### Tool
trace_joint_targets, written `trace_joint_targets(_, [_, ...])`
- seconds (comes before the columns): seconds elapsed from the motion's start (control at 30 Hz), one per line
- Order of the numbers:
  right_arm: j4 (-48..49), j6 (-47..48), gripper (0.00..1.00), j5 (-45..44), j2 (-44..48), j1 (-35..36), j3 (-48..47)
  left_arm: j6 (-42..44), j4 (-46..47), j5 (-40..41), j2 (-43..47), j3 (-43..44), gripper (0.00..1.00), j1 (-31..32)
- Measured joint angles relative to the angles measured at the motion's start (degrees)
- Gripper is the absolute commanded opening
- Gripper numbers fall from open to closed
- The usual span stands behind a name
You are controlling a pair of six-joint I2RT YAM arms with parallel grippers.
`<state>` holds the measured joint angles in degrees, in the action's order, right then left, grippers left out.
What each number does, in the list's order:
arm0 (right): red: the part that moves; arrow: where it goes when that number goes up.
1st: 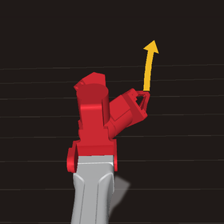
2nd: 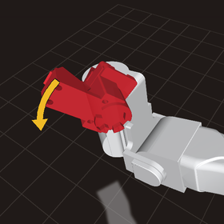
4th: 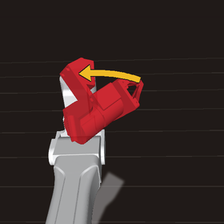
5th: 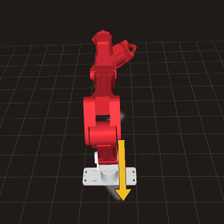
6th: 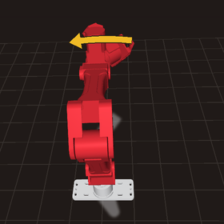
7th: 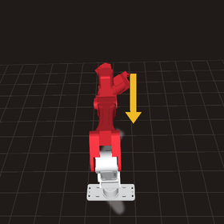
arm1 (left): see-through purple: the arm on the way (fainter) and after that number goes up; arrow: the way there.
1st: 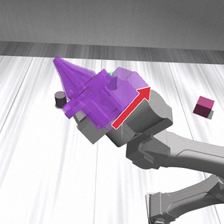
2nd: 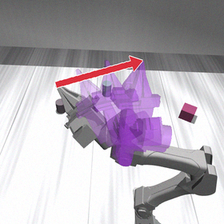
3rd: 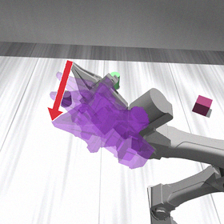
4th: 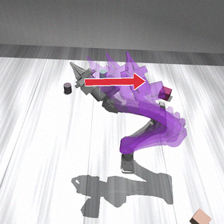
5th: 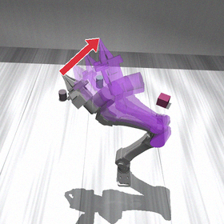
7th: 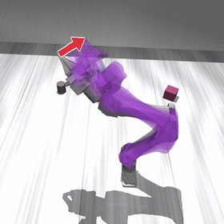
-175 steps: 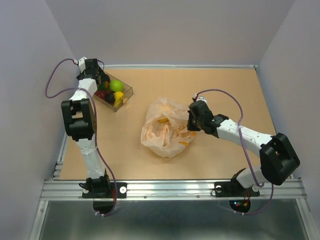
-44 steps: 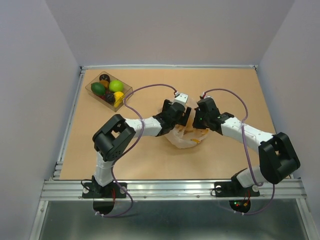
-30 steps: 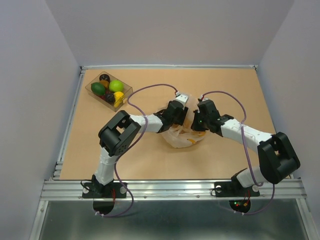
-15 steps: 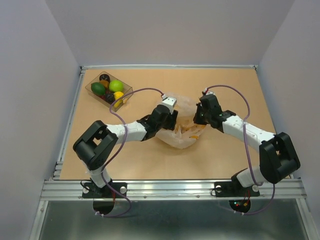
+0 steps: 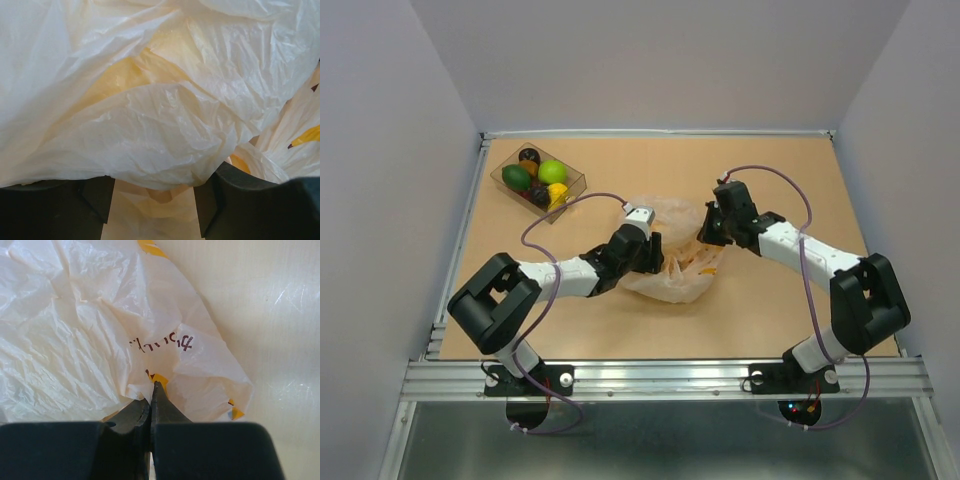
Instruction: Untie the knot of the plastic bag and take out the fruit
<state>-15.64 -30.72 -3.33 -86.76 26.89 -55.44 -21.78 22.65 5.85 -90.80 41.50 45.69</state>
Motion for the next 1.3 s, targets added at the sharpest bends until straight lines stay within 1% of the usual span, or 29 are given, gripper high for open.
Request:
trace_joint_targets(0.03, [-0.33, -0.20, 0.00, 0.31, -0.09, 0.02, -0.44, -0.74, -0.13, 0.26, 0.00, -0.31, 0.57, -0.04])
trace_joint_targets(0.07, [-0.70, -0.42, 0.01, 0.70, -0.13, 0.02, -1.05, -1.53, -0.24, 0.55, 0.00, -0.44, 0.59, -0.09])
trace_joint_targets(0.17, [-1.03, -0.46, 0.01, 1.25, -0.13, 0.02, -1.75, -2.95, -0.28, 1.18, -0.11, -0.59, 0.68, -0.13])
trace_joint_targets(0.2, [-1.11, -0.37, 0.00, 1.55, -0.13, 0.00, -1.79, -3.37, -0.35, 1.38, -0.24, -0.63, 0.72, -0.15])
trace_joint_targets(0.27, [-1.46, -0.09, 0.01, 1.77, -0.13, 0.00, -1.79, -3.82, -0.96, 1.73, -0.52, -0.68, 0.77, -0.20])
trace_joint_targets(0.3, [-1.49, 0.33, 0.02, 1.18, -0.13, -0.09, -1.79, -3.61, -1.90, 1.97, -0.59, -0.81, 0.78, -0.22])
trace_joint_targets(0.37, [-1.49, 1.42, 0.05, 0.57, -0.13, -1.57, -2.03, -3.39, -3.32, 3.08, -0.66, -2.60, 0.84, -0.66])
trace_joint_targets(0.43, [-1.44, 2.32, 0.04, 0.33, -0.13, -2.71, -2.29, -3.37, -3.32, 3.30, -0.20, -2.93, 0.86, -0.92])
trace_joint_targets(0.5, [-1.49, 2.89, 0.00, 0.26, -0.13, -3.28, -2.71, -3.26, -2.69, 3.34, -0.07, -3.32, 0.86, -1.11])
trace_joint_targets(0.6, [-1.49, 3.48, 0.00, 0.07, -0.13, -3.28, -3.39, -2.97, -2.01, 3.43, 0.35, -4.13, 0.75, -1.11])
trace_joint_targets(0.67, [-1.46, 3.67, 0.00, -0.46, -0.11, -3.17, -3.89, -2.89, -1.64, 3.50, 0.42, -4.44, 0.56, -1.16])
trace_joint_targets(0.8, [-1.49, 3.69, 0.00, -2.32, -0.02, -3.21, -4.17, -2.40, -1.75, 3.56, 1.05, -5.53, 0.42, -1.07])
trace_joint_targets(0.83, [-1.49, 3.67, 0.00, -2.51, -0.02, -3.21, -4.17, -2.27, -1.88, 3.43, 1.46, -5.88, 0.37, -1.03])
trace_joint_targets(0.93, [-1.46, 3.43, 0.00, -2.34, -0.02, -3.21, -4.17, -1.38, -3.30, 3.32, 4.61, -7.45, 0.30, -0.48])
trace_joint_targets(1.0, [-1.46, 3.19, 0.01, -2.19, -0.02, -3.21, -4.17, -0.28, -3.80, 3.13, 8.37, -8.13, 0.30, 0.15])
trace_joint_targets(1.1, [-1.46, 2.62, 0.01, -1.79, -0.02, -3.21, -4.17, 1.22, -3.56, 2.89, 12.68, -8.15, 0.32, 0.50])
trace_joint_targets(1.17, [-1.44, 2.58, 0.06, -1.75, -0.02, -3.21, -4.17, 2.16, -3.48, 2.91, 15.43, -8.15, 0.33, 0.70])
trace_joint_targets(1.2, [-1.46, 2.62, 0.18, -1.75, -0.02, -3.21, -4.17, 2.49, -3.26, 3.04, 16.46, -8.15, 0.33, 0.70])
trace_joint_targets(1.23, [-1.46, 2.84, 0.28, -1.73, -0.02, -3.21, -4.17, 2.75, -3.08, 3.26, 16.81, -8.15, 0.33, 0.70])
trace_joint_targets(1.27, [-1.46, 3.21, 0.47, -1.66, 0.07, -3.15, -4.17, 2.93, -2.99, 3.41, 16.83, -8.13, 0.33, 0.70])
trace_joint_targets(1.3, [-1.51, 3.89, 0.56, -1.57, 0.22, -2.89, -4.17, 3.19, -3.13, 3.63, 16.72, -8.13, 0.32, 0.70])
